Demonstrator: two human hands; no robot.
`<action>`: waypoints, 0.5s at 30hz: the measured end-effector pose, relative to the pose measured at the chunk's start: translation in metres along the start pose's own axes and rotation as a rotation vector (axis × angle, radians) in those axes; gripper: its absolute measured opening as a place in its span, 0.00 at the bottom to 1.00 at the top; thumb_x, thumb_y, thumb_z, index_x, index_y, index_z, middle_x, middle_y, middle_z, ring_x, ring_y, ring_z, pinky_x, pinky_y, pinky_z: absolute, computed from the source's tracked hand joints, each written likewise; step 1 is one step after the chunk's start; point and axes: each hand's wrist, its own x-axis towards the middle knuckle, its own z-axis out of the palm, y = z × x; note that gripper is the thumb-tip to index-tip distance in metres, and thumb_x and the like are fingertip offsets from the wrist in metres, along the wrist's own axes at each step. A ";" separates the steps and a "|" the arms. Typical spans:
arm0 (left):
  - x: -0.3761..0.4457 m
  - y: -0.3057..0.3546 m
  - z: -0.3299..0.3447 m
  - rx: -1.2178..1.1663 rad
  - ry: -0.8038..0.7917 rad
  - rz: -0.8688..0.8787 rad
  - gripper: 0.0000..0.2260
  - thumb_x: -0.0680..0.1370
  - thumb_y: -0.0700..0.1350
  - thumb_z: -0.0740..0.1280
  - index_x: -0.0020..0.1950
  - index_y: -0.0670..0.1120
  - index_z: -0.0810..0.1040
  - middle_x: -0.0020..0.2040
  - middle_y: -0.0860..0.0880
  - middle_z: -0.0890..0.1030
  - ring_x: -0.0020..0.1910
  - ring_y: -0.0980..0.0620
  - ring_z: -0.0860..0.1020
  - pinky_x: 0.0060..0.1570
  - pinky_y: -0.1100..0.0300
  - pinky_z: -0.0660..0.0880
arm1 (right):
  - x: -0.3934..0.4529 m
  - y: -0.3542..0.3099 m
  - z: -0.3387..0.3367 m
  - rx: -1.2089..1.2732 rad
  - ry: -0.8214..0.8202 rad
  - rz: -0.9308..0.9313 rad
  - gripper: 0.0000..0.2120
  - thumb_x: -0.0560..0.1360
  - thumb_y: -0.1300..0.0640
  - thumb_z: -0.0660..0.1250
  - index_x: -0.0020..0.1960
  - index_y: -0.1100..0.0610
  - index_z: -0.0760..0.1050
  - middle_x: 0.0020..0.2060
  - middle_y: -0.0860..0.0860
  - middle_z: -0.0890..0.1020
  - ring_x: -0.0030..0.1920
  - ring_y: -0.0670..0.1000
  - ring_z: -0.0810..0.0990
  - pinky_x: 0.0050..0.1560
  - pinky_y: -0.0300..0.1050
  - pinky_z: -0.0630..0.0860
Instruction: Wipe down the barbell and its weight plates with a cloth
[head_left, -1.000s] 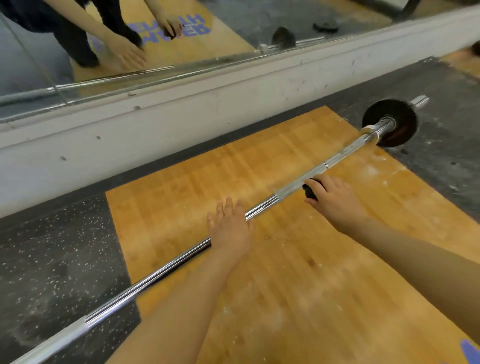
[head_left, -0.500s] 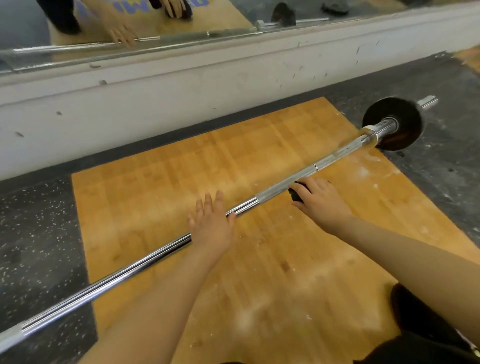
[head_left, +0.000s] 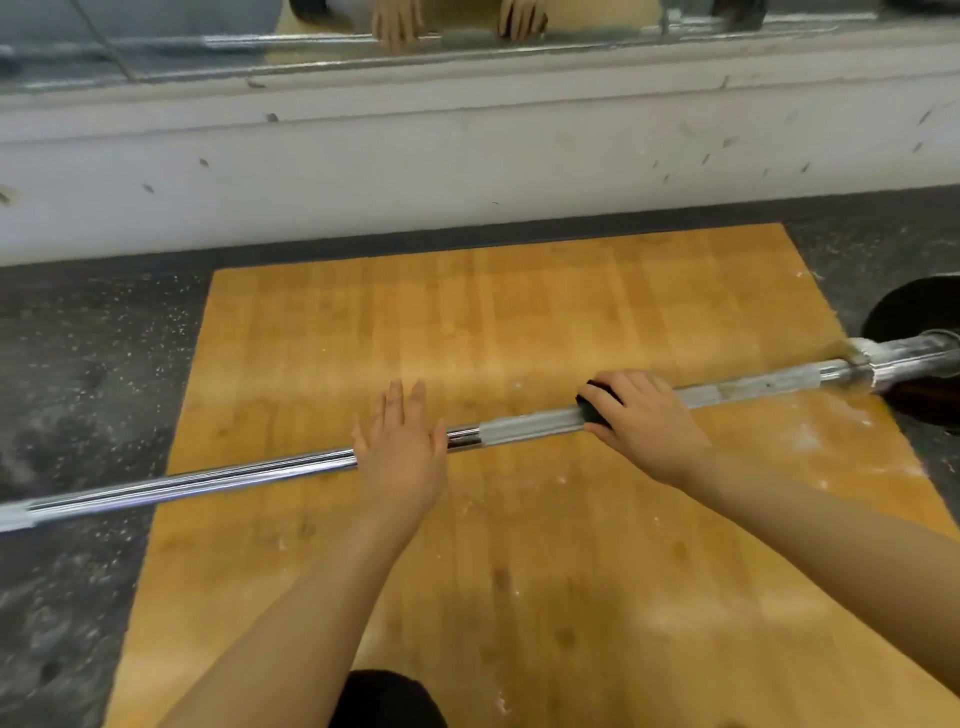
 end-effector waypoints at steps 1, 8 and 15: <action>-0.002 0.003 0.000 0.006 0.015 -0.030 0.25 0.83 0.54 0.53 0.79 0.52 0.53 0.80 0.49 0.52 0.78 0.49 0.50 0.75 0.45 0.45 | -0.001 0.005 0.003 0.017 0.014 -0.022 0.18 0.71 0.52 0.74 0.57 0.60 0.78 0.51 0.58 0.80 0.49 0.61 0.80 0.49 0.56 0.77; -0.015 0.023 0.004 0.053 0.103 -0.157 0.24 0.83 0.53 0.54 0.79 0.52 0.56 0.80 0.48 0.54 0.78 0.49 0.51 0.74 0.45 0.45 | -0.006 0.017 0.029 0.076 0.077 -0.087 0.17 0.76 0.47 0.64 0.58 0.57 0.77 0.52 0.54 0.79 0.49 0.57 0.79 0.48 0.52 0.75; -0.029 0.038 -0.008 0.155 0.078 -0.166 0.23 0.83 0.54 0.52 0.79 0.53 0.55 0.80 0.49 0.50 0.79 0.48 0.48 0.74 0.45 0.42 | -0.014 0.019 0.039 0.072 0.105 -0.119 0.20 0.79 0.44 0.54 0.61 0.55 0.74 0.51 0.53 0.79 0.48 0.56 0.78 0.46 0.50 0.71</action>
